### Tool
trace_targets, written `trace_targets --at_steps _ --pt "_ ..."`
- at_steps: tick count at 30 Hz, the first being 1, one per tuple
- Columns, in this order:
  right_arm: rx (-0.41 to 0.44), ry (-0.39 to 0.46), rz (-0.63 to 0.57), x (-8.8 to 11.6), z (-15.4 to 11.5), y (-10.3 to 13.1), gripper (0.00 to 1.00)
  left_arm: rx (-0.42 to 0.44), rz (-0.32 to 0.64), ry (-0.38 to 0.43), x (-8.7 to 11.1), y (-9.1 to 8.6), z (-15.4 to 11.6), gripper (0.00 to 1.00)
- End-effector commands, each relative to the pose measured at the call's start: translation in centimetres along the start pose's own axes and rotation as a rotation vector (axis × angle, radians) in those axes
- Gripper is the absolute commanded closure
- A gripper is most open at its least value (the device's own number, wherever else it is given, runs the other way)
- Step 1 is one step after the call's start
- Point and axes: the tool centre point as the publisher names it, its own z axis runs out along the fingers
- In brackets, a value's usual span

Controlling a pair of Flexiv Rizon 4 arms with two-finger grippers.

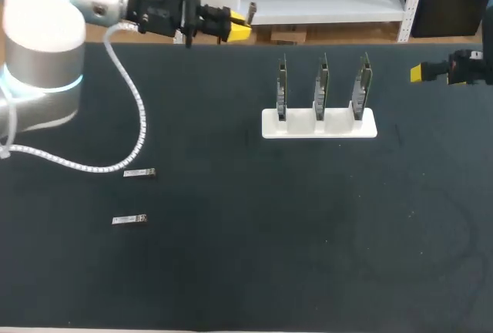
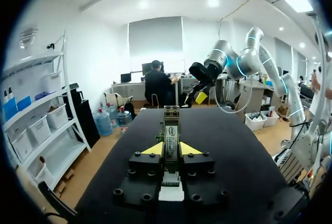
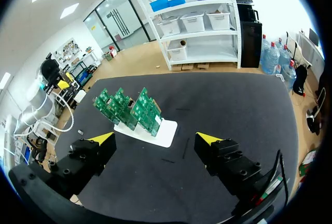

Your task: Pick up the optical module with the left hand, and insert it into the network port with the right hand.

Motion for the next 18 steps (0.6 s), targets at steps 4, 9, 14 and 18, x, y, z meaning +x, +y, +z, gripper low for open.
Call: trace_targets --at_steps 4,9,14,18 --pt "0.003 -0.001 0.001 0.0 0.0 0.1 0.00 0.078 0.003 -0.022 0.1 0.6 2.5 1.00" --pt "0.003 -0.001 0.001 0.0 0.0 0.1 0.00 0.102 -0.010 -0.037 0.1 0.6 3.3 1.00" --pt "0.003 -0.001 0.001 0.0 0.0 0.1 0.00 0.117 -0.039 -0.062 0.1 0.5 3.9 1.00" --pt "0.003 -0.001 0.001 0.0 0.0 0.1 0.00 0.115 -0.051 -0.079 0.0 0.4 4.4 1.00"
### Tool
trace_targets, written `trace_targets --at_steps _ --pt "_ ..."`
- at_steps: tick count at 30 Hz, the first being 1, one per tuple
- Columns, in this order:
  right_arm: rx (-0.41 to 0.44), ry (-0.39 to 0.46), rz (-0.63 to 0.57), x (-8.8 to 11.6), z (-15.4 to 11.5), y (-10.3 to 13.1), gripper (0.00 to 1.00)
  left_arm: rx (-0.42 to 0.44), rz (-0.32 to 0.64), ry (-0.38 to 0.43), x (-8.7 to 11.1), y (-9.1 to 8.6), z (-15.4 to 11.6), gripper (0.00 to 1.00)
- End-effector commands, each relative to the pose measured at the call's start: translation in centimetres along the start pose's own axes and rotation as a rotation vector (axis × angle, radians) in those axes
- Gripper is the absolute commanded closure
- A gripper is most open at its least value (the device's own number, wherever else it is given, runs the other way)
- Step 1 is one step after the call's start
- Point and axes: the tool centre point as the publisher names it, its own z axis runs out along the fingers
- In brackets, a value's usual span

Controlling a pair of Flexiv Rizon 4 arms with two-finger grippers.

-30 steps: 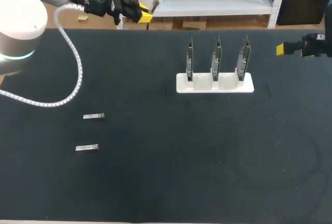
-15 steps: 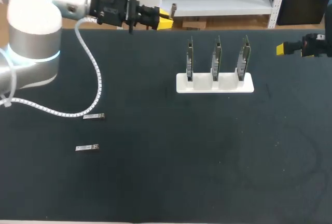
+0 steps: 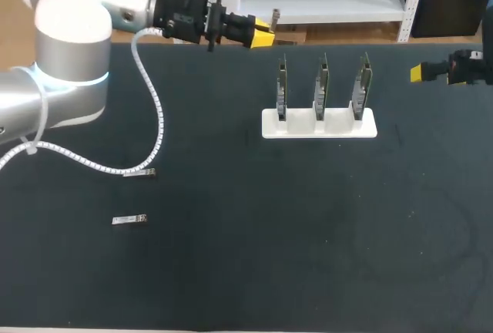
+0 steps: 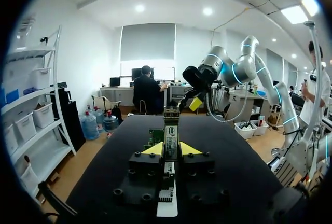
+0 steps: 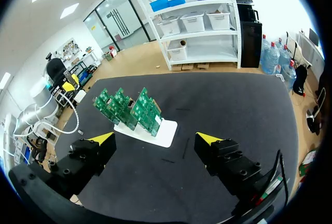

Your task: Pick up the optical module with the left hand, and insert it into the network port with the right hand.

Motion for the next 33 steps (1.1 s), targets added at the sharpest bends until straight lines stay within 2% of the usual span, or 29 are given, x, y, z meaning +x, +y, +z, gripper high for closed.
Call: trace_targets --at_steps 1,10,21,33 --pt "0.003 -0.001 0.001 0.0 0.0 0.1 0.00 0.003 -0.012 -0.019 0.2 0.6 0.6 1.00" --pt "0.003 -0.001 0.001 0.0 0.0 0.1 0.00 -0.053 -0.028 -0.084 -0.4 0.2 1.2 1.00" --pt "0.003 -0.001 0.001 0.0 0.0 0.1 0.00 -0.085 -0.066 -0.094 0.5 -0.2 1.8 1.00" --pt "0.003 -0.001 0.001 0.0 0.0 0.1 0.00 -0.068 -0.093 -0.094 1.3 -0.4 3.0 1.00"
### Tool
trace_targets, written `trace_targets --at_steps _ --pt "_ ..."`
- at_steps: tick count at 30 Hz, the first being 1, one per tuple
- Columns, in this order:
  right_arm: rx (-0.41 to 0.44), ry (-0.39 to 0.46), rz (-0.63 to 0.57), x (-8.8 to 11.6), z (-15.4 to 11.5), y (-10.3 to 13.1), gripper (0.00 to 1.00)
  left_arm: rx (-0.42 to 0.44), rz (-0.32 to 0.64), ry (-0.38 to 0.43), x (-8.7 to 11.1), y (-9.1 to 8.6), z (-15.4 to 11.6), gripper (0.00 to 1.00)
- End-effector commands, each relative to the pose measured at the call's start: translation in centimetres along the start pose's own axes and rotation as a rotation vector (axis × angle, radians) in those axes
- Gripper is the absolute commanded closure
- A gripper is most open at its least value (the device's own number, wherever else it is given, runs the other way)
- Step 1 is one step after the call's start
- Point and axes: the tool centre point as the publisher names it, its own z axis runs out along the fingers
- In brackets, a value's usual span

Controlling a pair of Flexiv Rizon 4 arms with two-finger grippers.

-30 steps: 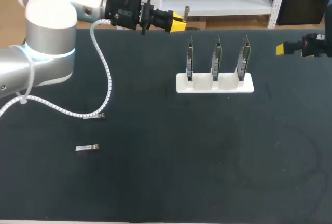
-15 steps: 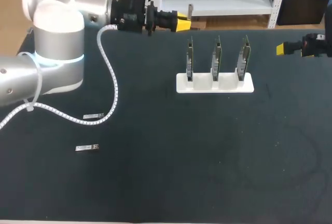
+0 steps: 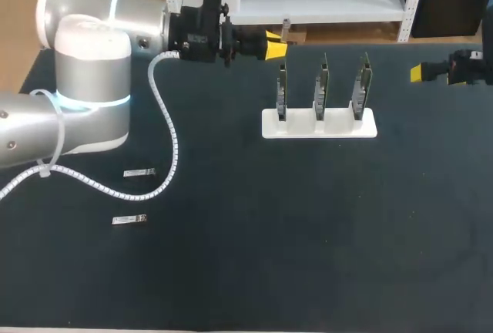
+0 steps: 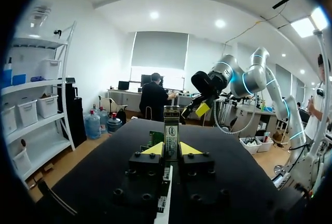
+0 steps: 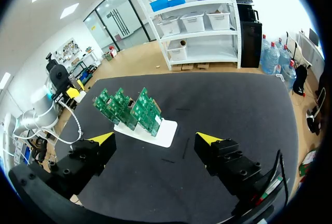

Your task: Pick up the optical module with the left hand, and insert it into the network port with the right hand.

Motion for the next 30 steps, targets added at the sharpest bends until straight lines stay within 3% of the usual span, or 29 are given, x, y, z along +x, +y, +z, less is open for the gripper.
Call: trace_targets --at_steps 1,30 --pt "0.003 -0.001 0.001 0.0 0.0 0.1 0.00 0.005 0.001 -0.001 0.3 0.1 0.4 1.00" --pt "0.003 -0.001 0.001 0.0 0.0 0.1 0.00 0.012 -0.022 0.027 1.8 0.6 0.4 1.00"
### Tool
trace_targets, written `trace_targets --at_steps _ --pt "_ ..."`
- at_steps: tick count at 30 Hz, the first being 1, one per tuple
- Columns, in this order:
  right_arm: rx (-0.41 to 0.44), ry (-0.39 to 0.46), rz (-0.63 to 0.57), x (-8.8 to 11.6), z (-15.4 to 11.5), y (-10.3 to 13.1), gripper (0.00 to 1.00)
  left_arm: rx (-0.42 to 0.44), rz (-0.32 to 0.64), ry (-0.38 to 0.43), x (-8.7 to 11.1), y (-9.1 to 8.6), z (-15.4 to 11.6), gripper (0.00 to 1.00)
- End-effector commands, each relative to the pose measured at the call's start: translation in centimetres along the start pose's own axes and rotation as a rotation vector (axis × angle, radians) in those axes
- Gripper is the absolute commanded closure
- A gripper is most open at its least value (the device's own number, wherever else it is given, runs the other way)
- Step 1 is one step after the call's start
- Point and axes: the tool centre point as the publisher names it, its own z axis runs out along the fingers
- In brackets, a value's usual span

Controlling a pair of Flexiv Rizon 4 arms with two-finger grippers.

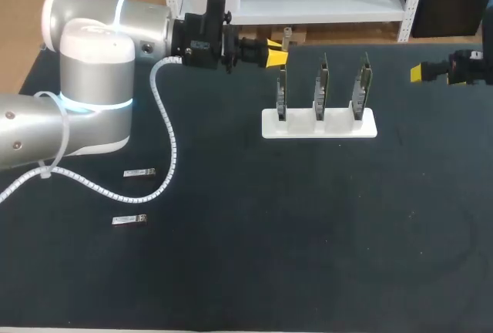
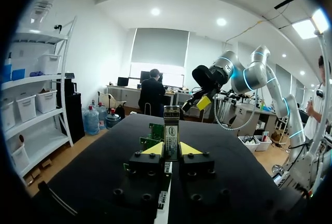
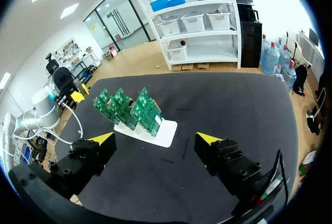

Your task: Pick up the optical module with the left hand, and insert it into the network port with the right hand.

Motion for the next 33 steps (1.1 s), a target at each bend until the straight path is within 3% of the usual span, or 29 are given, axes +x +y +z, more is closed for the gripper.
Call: trace_targets --at_steps 1,33 --pt "0.003 -0.001 0.001 0.03 -0.02 0.07 0.00 0.001 -0.005 0.003 0.08 0.28 0.09 1.00" --pt "0.003 -0.001 0.001 0.03 -0.02 0.07 0.00 -0.011 -0.006 0.015 0.21 1.13 0.32 1.00"
